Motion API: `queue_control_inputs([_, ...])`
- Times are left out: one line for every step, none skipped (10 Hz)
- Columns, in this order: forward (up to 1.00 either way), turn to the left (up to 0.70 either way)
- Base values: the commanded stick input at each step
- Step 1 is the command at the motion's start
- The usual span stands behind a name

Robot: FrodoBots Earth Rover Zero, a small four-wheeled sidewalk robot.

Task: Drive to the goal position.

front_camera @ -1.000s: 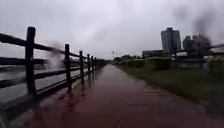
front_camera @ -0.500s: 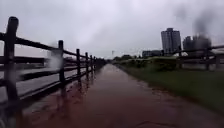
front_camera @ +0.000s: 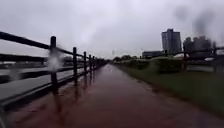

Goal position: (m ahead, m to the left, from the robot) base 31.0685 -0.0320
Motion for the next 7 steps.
queue_control_inputs([0.0,0.0])
queue_control_inputs([0.0,0.0])
queue_control_inputs([0.19,0.0])
queue_control_inputs([1.0,0.01])
queue_control_inputs([1.0,0.01])
queue_control_inputs([1.0,0.01])
queue_control_inputs([1.0,0.01])
